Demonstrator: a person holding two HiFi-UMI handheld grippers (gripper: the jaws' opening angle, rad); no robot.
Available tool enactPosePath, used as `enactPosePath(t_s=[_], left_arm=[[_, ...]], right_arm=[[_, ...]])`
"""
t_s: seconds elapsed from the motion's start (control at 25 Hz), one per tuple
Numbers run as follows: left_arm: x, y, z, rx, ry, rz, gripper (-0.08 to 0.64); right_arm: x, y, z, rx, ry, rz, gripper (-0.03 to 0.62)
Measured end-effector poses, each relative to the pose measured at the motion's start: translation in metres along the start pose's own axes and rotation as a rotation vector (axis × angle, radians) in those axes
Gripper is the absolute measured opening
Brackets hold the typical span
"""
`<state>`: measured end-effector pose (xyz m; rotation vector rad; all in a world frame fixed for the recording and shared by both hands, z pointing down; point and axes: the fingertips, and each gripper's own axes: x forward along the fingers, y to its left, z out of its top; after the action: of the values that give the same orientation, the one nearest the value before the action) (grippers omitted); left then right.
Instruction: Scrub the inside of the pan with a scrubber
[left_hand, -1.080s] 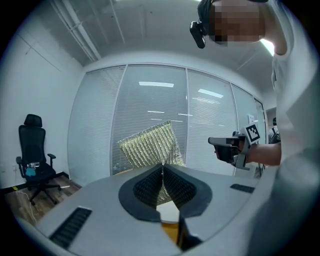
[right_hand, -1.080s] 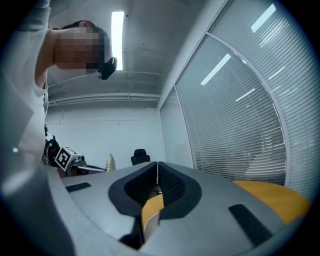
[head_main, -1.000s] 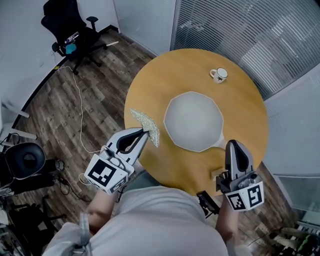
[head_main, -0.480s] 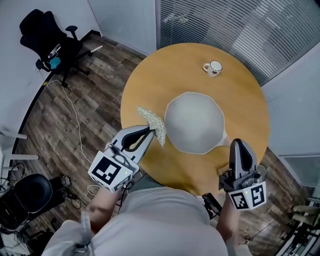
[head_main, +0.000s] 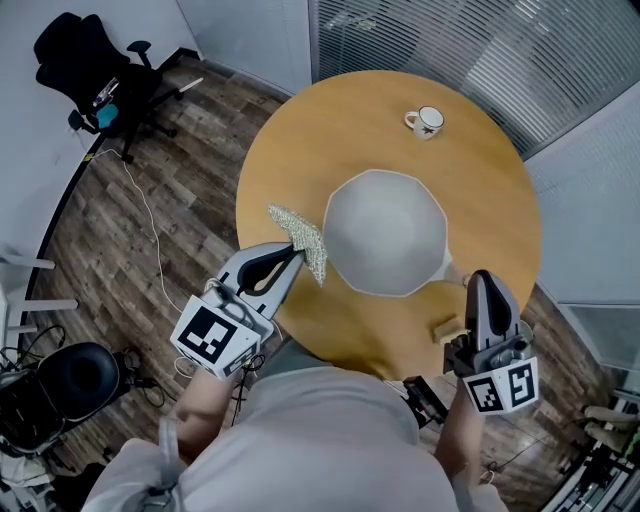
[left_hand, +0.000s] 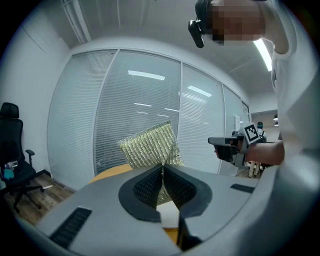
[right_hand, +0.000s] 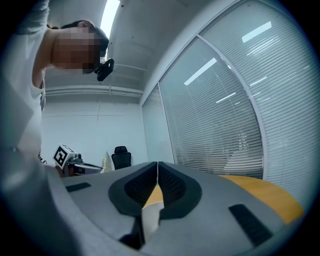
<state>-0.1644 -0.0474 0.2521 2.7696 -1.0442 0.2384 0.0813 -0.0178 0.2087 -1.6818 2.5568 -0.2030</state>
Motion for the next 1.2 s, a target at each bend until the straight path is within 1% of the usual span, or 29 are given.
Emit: enactPosePath(t_s=[0.12,0.28,0.48,0.84,0.92,1.0,1.08,1.12,1.2], left_arm=[[-0.001,-0.007,-0.001,-0.012,-0.001,0.016,0.017],[-0.001,-0.011,0.001,-0.002,-0.007,0.030,0.017],[0.002,-0.020,-0.008,-0.004,0.001,0.055,0.018],[0.008,-0.029,-0.019,-0.002,0.038,0.069,0.017],[0.010,-0.030,-0.021,-0.001,0.046,0.065,0.017],[0.015,-0.030,-0.022,0.004,0.045,0.061,0.018],[0.021,-0.032,-0.025,0.011,0.044,0.054,0.018],[0.023,-0.032,-0.027,0.012,0.048,0.052,0.018],[0.027,-0.030,-0.031,0.016,0.059,0.057,0.018]], right_arm=[[-0.006,-0.012,0.005,-0.005,0.000,-0.005,0.020],[-0.007,-0.024,0.010,-0.019,-0.005,-0.003,0.020],[-0.009,-0.036,0.001,-0.019,0.004,0.018,0.021],[-0.001,-0.053,-0.010,0.001,0.004,0.036,0.020],[0.001,-0.055,-0.013,-0.007,0.007,0.043,0.020],[0.002,-0.059,-0.021,-0.050,0.025,0.072,0.021],[0.001,-0.067,-0.034,-0.105,0.068,0.090,0.021],[0.000,-0.073,-0.040,-0.114,0.088,0.085,0.021],[-0.002,-0.086,-0.047,-0.078,0.102,0.067,0.021]])
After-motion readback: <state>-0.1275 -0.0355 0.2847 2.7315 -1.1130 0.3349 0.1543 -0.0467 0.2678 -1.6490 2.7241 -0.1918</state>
